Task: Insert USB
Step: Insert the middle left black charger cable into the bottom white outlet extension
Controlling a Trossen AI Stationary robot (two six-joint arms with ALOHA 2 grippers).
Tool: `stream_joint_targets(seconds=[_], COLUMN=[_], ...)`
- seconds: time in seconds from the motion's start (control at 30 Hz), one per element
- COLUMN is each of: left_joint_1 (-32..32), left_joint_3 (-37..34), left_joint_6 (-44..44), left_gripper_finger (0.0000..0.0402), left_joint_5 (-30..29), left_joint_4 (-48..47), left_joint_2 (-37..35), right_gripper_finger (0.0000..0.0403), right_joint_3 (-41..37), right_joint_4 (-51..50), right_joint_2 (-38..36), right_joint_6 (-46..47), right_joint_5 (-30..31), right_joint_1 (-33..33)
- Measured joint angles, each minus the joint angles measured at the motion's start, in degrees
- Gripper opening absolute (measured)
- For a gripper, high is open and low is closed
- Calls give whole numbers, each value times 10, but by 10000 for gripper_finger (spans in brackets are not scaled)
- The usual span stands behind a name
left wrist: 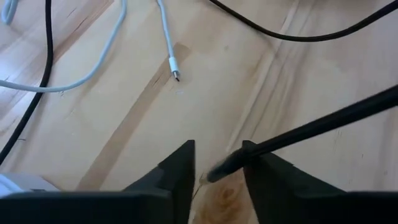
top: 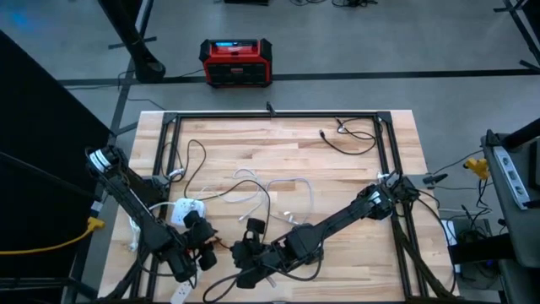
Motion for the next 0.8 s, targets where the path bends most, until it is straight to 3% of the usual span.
stream_joint_targets(seconds=[0.27,0.6,0.8], left_joint_1=[0,25,87], left_joint_3=[0,0,0], left_joint_6=[91,256,350], left_gripper_finger=[13,13,13], left_joint_5=[38,124,252], left_joint_4=[4,9,10], left_joint_2=[-8,-76,-117], right_gripper_finger=[0,3,69], right_joint_3=[0,-5,-6], right_joint_4=[-37,-136,-107], right_joint_2=[0,13,25], right_joint_6=[12,21,-68], right_joint_5=[0,-10,-34], right_joint_1=[0,-2,-4])
